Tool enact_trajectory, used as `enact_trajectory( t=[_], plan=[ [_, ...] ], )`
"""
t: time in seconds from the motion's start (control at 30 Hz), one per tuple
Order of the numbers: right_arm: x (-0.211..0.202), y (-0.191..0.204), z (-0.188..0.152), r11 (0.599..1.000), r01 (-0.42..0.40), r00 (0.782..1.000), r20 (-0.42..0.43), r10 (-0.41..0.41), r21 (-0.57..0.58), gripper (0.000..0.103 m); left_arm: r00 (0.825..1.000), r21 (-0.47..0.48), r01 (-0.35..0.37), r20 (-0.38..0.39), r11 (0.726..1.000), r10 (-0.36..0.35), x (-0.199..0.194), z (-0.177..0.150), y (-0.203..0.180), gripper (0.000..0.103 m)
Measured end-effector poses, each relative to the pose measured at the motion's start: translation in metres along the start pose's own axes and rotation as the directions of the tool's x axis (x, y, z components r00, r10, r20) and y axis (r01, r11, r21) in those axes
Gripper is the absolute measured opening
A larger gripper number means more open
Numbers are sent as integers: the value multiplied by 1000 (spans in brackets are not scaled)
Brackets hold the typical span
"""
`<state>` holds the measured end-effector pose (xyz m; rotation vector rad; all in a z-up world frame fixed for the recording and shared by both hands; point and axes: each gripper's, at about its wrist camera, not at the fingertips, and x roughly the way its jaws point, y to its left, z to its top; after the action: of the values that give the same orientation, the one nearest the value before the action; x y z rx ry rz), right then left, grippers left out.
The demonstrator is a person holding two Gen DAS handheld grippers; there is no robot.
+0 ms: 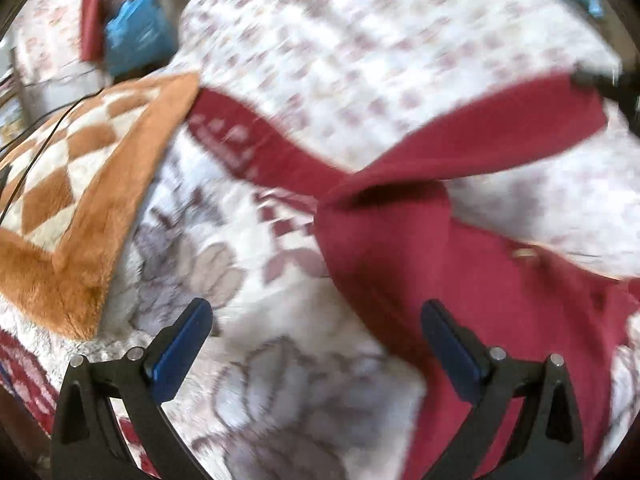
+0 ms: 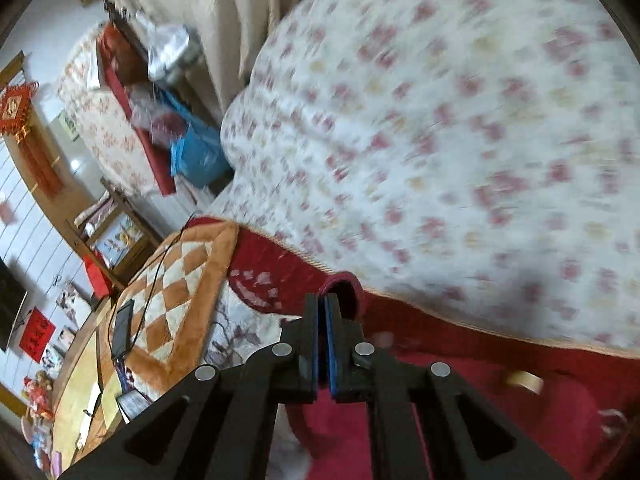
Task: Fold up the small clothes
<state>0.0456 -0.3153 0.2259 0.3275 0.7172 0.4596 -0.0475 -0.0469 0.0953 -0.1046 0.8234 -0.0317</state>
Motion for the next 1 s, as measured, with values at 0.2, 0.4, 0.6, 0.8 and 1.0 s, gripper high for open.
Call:
enact_trajectory(
  t=[0.2, 0.4, 0.6, 0.8, 1.0],
  plan=[
    [-92, -87, -53, 983, 169, 986, 4, -169, 76, 4, 999, 48, 32, 25, 998, -33, -19, -7, -9, 103],
    [-111, -170, -121, 912, 378, 924, -121, -362, 162, 4, 1000, 138, 8, -19, 990, -5, -12, -25, -24, 103],
    [-111, -212, -150, 830, 526, 847, -206, -490, 187, 9, 995, 224, -40, -80, 974, 59, 12, -35, -41, 103],
    [-112, -177, -127, 854, 511, 859, -105, -501, 96, 73, 999, 150, 19, -37, 989, -13, 8, -23, -41, 103],
    [-75, -198, -133, 808, 583, 806, -183, -562, 83, 73, 998, 160, 6, -62, 987, 4, 30, -16, -60, 103]
  ],
)
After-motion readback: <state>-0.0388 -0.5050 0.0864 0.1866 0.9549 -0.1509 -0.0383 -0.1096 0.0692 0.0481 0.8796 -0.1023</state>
